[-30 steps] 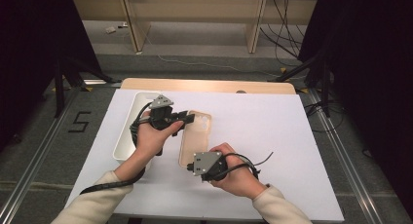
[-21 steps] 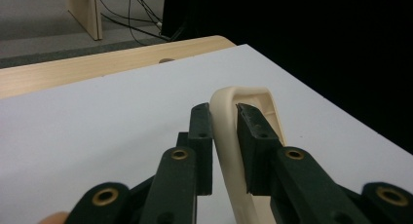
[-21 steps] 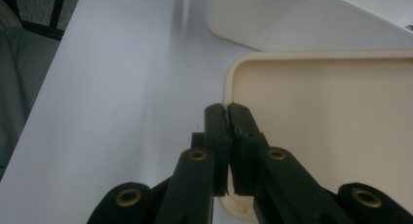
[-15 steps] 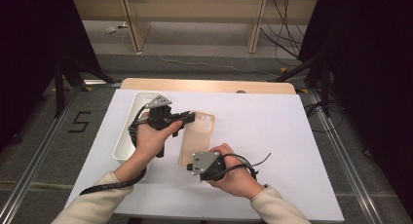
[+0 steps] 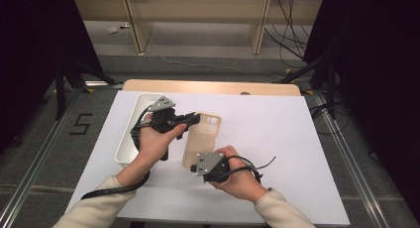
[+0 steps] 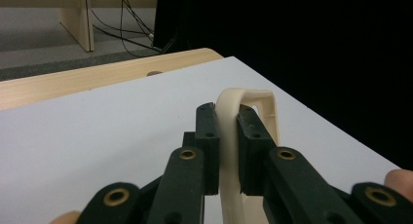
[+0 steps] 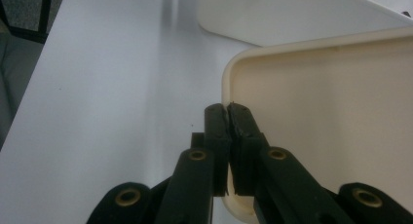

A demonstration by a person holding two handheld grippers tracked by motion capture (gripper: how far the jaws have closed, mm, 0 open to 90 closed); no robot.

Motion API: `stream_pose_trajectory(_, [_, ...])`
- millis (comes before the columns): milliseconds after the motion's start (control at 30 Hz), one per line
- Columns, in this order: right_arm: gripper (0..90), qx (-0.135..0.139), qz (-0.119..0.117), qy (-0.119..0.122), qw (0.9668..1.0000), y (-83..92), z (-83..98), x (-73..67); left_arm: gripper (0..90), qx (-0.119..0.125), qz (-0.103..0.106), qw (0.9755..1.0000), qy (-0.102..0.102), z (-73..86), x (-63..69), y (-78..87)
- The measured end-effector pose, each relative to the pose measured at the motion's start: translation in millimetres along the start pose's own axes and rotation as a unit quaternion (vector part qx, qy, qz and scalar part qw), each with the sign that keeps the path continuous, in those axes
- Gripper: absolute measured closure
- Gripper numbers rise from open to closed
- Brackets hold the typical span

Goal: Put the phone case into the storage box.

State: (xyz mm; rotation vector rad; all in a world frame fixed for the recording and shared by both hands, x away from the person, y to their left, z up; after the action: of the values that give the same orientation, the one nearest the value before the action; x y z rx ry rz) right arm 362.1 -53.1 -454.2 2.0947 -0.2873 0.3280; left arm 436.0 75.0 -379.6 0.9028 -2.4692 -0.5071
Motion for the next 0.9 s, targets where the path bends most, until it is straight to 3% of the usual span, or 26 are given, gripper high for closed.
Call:
stream_pose_trajectory(167, [85.6,0.002,0.006,-0.01,0.9999,2.3,1.4,2.4,81.5,0.002,-0.008,0.9997,-0.022,-0.2,0.1,0.7])
stream_pose_trajectory(267, [82.1,0.007,0.006,-0.021,0.9997,4.9,2.3,4.2,81.5,0.002,-0.005,0.9999,-0.011,0.7,-3.7,0.4])
stream_pose_trajectory(533, [62.8,0.023,0.019,-0.052,0.9982,8.8,5.1,6.9,81.5,0.009,-0.017,0.9997,-0.017,0.2,-9.2,5.2])
stream_pose_trajectory(767, [48.7,0.055,0.012,-0.106,0.9928,16.4,7.6,9.1,81.5,0.018,-0.028,0.9991,-0.027,-1.0,-10.7,11.5])
stream_pose_trajectory(900, [43.3,0.07,0.014,-0.125,0.9896,20.6,9.4,12.1,81.5,0.022,-0.031,0.9989,-0.027,-2.1,-11.8,15.0])
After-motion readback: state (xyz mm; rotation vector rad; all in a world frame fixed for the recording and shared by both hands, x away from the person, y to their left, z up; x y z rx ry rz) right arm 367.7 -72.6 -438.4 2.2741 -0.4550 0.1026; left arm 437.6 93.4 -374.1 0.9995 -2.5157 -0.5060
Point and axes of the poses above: each handheld gripper's, and its own axes: y roughly backward along the jaws, z roughly out of its underside, x roughly to its right, the point moved 4 cm from there along -y, roughly forward along the jaws, and after that the axes turned 10 degrees about -x, right-handed, at the moved point
